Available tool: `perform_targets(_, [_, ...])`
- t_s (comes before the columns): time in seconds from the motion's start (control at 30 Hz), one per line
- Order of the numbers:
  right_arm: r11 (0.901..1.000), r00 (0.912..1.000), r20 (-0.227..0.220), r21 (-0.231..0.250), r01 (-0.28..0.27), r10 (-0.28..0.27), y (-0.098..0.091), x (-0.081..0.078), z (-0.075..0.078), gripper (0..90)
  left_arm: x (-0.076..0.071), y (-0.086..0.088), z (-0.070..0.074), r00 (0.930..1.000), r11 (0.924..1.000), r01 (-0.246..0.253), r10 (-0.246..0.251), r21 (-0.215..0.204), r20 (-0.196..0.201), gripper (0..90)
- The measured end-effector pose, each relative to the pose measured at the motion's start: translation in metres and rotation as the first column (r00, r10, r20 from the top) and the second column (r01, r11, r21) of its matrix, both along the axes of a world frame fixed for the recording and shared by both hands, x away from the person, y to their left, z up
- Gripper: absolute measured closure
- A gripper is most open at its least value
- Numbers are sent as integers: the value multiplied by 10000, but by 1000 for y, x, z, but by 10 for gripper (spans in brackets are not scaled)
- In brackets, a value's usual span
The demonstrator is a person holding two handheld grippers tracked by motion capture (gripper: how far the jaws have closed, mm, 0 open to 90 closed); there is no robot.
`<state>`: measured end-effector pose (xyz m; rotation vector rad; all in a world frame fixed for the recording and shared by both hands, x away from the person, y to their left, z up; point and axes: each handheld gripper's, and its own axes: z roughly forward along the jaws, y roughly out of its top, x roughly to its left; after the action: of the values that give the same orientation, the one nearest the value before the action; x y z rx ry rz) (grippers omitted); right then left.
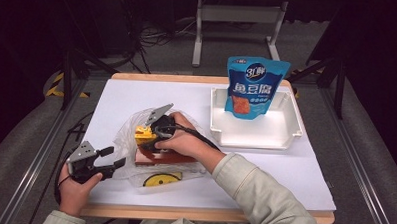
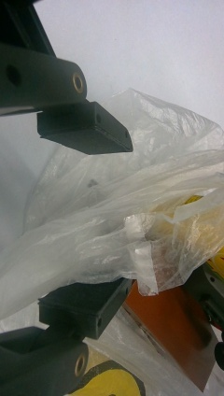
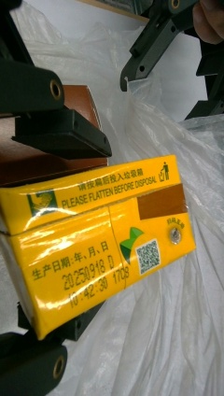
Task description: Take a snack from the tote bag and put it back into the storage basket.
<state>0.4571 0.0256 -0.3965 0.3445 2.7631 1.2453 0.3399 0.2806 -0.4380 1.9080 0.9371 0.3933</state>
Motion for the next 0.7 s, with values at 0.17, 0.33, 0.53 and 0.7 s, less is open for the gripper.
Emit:
perform_targets(0.17, [9999, 9994, 327, -110, -55, 59, -1, 1, 3, 466, 0, 0, 0, 10000, 10000, -5, 5, 3, 11, 338])
perform_targets(0.33, [9985, 9975, 592, -419, -360, 384, -1, 0, 5, 544, 0, 0, 0, 10000, 10000, 1, -1, 17, -6, 338])
perform_targets(0.53, [9979, 9967, 644, -444, -464, 493, -1, 0, 5, 554, 0, 0, 0, 10000, 10000, -5, 5, 16, -5, 338])
perform_targets(0.7, [9971, 9953, 776, -537, -536, 576, -1, -3, 9, 559, 0, 1, 0, 10000, 10000, -30, 30, -5, 22, 338])
